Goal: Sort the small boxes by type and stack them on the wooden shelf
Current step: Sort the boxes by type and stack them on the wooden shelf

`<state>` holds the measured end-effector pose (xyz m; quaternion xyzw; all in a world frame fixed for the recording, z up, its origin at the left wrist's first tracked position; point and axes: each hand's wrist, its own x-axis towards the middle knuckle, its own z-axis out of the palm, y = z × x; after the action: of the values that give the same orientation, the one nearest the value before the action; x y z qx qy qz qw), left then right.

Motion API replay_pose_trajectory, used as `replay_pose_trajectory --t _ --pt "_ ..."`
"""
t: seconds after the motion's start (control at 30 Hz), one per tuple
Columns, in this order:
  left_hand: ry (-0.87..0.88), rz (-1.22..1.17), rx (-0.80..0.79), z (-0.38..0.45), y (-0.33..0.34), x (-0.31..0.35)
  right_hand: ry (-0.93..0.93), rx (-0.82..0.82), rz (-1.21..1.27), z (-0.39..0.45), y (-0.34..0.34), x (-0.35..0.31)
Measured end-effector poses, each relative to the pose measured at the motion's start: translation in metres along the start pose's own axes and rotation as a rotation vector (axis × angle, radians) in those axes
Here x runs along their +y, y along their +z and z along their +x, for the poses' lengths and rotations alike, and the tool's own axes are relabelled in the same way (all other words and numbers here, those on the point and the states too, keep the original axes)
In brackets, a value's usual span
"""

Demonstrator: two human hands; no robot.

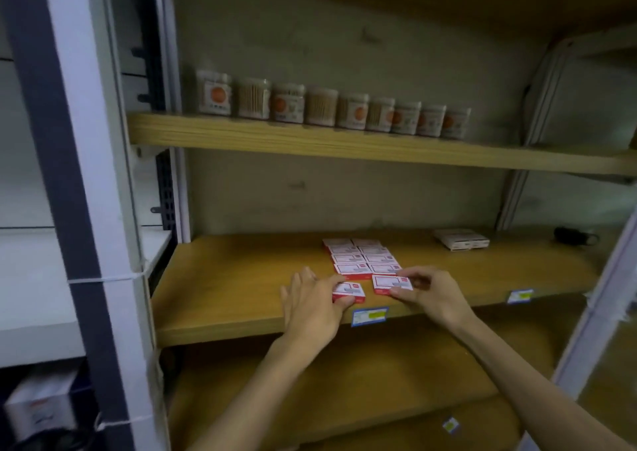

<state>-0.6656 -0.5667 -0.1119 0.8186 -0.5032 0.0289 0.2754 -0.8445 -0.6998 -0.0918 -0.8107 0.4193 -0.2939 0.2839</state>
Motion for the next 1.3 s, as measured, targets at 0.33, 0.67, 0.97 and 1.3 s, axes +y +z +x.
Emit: replay_pose_trajectory --t 0.33,0.67,0.97,1.3 --pt "-0.16 -0.107 0.105 0.011 0.024 0.046 -0.098 0.009 -0.007 0.014 -0.006 0.017" --pt "-0.093 -0.063 0.278 -0.025 -0.006 0.032 -0.418 -0.005 -0.099 0.002 0.012 -0.01" --pt "0.041 0.167 0.242 -0.104 -0.096 -0.048 -0.707 -0.219 0.167 -0.054 0.081 -0.126" --pt "-0.037 0.234 0.319 -0.201 -0.215 -0.197 -0.771 -0.359 0.268 -0.14 0.195 -0.26"
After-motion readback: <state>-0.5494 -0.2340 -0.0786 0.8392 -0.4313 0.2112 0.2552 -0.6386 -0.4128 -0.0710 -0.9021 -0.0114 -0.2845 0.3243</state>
